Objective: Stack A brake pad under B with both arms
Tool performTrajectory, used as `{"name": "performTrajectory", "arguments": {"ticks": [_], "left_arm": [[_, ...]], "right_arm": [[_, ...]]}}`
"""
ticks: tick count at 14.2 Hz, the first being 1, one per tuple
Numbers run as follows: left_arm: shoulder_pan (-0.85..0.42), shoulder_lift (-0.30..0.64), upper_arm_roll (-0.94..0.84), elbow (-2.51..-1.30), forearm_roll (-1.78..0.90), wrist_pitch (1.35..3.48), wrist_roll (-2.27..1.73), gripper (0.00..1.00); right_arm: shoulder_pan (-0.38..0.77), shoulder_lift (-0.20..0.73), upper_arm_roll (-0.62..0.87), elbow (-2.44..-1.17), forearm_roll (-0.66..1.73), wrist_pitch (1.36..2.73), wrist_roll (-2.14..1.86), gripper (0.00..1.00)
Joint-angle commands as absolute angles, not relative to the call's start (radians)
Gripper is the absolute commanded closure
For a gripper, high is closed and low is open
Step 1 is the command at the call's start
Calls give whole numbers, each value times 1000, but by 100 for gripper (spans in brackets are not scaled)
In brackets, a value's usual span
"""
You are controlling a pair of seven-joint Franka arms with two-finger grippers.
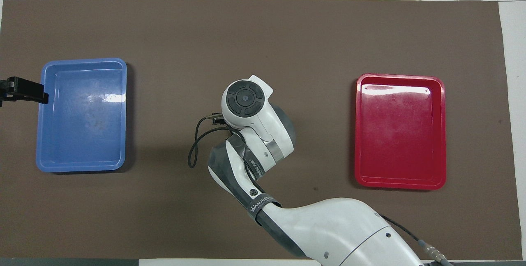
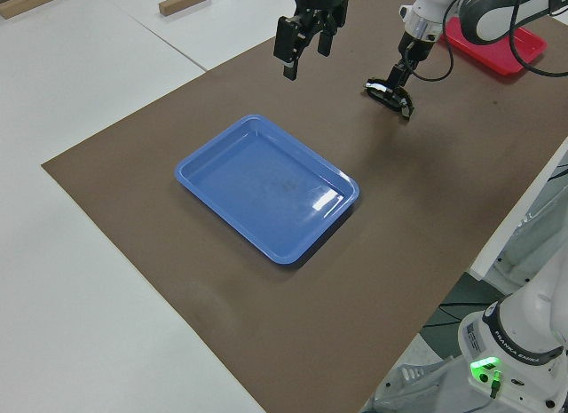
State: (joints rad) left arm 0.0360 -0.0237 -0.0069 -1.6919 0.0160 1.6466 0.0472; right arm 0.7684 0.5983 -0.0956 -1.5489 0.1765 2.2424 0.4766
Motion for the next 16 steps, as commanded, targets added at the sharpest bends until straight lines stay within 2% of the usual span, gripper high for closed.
{"name": "performTrajectory", "arguments": {"ticks": [1, 4, 7, 9, 13, 16], "left_arm": [[49, -25, -11, -1689, 20, 1629, 57, 0], [48, -25, -11, -1689, 20, 1629, 57, 0], [48, -25, -11, -1689, 20, 1629, 55, 0], [48, -25, -11, -1689, 20, 1629, 57, 0], [48, -25, -11, -1689, 20, 1629, 57, 0], [48, -25, -11, -1689, 20, 1631, 57, 0]], "right_arm": [[752, 513, -110, -1565, 167, 2192, 471, 0], [636, 367, -118, -1586, 121, 2024, 463, 0], [468, 232, -118, -1585, 77, 1818, 442, 0], [355, 157, -118, -1585, 68, 1694, 282, 0], [162, 39, -118, -1583, 28, 1550, 57, 0], [74, 14, -118, -1575, -5, 1519, -61, 0]]}}
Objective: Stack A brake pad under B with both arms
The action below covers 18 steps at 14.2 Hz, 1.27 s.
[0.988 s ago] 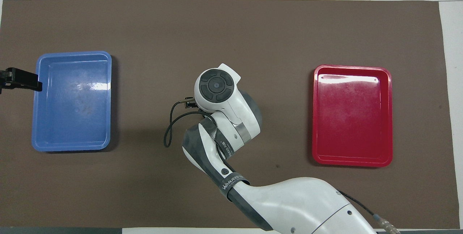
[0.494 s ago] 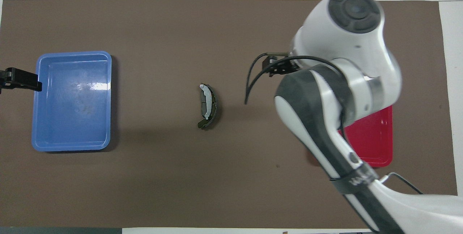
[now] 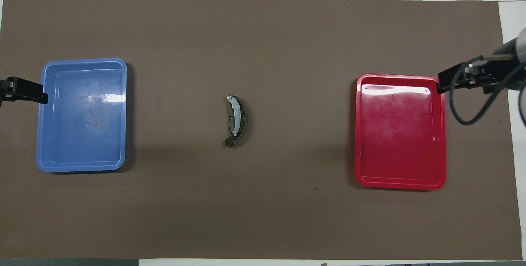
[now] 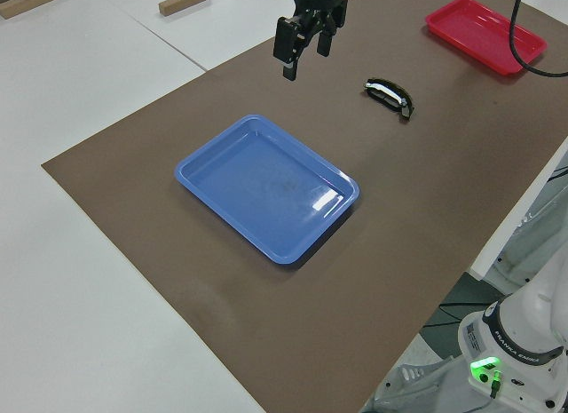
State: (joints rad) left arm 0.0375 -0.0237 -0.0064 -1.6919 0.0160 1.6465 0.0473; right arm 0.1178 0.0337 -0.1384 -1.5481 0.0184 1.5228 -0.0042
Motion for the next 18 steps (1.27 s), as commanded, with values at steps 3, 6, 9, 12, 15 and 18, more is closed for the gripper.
{"name": "performTrajectory", "arguments": {"ticks": [3, 6, 9, 12, 15, 18], "left_arm": [[48, -25, -11, -1689, 20, 1629, 57, 0], [48, -25, -11, -1689, 20, 1629, 55, 0], [48, -25, -11, -1689, 20, 1629, 55, 0], [48, -25, -11, -1689, 20, 1629, 55, 0], [48, -25, -11, -1689, 20, 1629, 57, 0], [48, -25, -11, -1689, 20, 1629, 55, 0]], "right_arm": [[60, -2, -117, -1591, -44, 1523, -93, 0], [41, -92, -117, -1705, -58, 1552, -124, 0], [41, -78, -117, -1704, -63, 1575, -120, 0], [31, -58, -118, -1675, -61, 1578, -118, 0], [17, -58, -118, -1675, -54, 1566, -118, 0], [2, -61, -118, -1680, -45, 1549, -120, 0]]}}
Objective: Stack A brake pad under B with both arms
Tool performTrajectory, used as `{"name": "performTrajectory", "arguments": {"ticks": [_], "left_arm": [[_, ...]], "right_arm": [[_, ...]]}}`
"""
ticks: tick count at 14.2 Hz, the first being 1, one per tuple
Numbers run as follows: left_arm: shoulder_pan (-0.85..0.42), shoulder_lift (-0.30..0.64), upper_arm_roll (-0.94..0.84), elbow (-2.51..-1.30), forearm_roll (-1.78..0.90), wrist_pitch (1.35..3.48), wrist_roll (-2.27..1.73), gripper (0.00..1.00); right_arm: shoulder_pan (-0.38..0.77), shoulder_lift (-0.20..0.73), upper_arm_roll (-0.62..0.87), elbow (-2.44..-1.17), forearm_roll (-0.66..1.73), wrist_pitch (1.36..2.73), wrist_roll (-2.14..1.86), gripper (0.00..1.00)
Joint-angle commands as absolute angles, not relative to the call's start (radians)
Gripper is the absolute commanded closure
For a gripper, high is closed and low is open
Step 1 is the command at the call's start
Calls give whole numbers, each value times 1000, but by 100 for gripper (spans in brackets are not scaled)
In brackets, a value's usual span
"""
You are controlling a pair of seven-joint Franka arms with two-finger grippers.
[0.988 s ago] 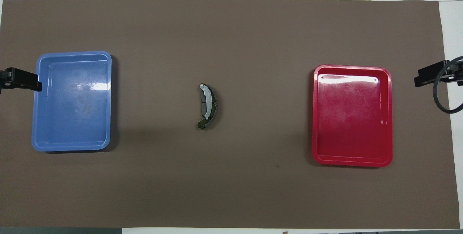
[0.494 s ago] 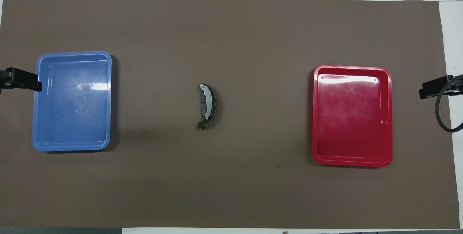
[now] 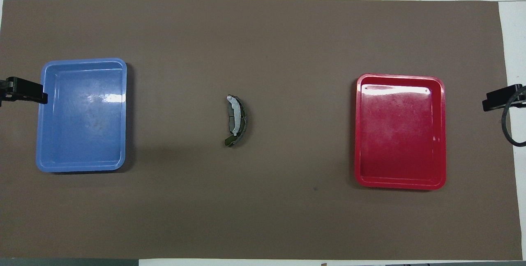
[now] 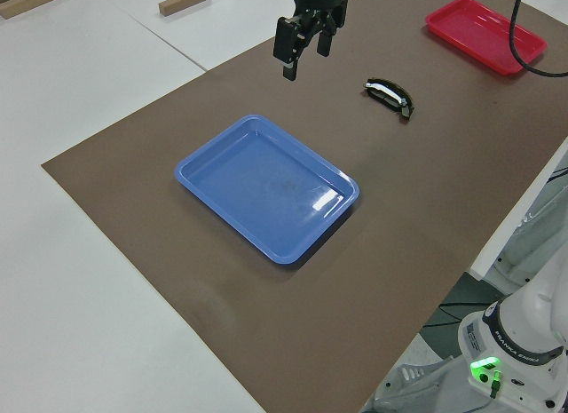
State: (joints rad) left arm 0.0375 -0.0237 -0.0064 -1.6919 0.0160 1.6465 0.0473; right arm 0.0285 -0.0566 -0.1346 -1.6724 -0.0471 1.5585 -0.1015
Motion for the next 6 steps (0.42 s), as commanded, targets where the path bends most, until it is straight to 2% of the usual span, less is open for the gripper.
{"name": "performTrajectory", "arguments": {"ticks": [1, 6], "left_arm": [[48, -25, -11, -1689, 20, 1629, 57, 0], [48, -25, -11, -1689, 20, 1631, 55, 0]], "right_arm": [[-5, -61, -118, -1675, -41, 1546, -120, 0], [-12, -63, -126, -1678, -20, 1546, -118, 0]]}}
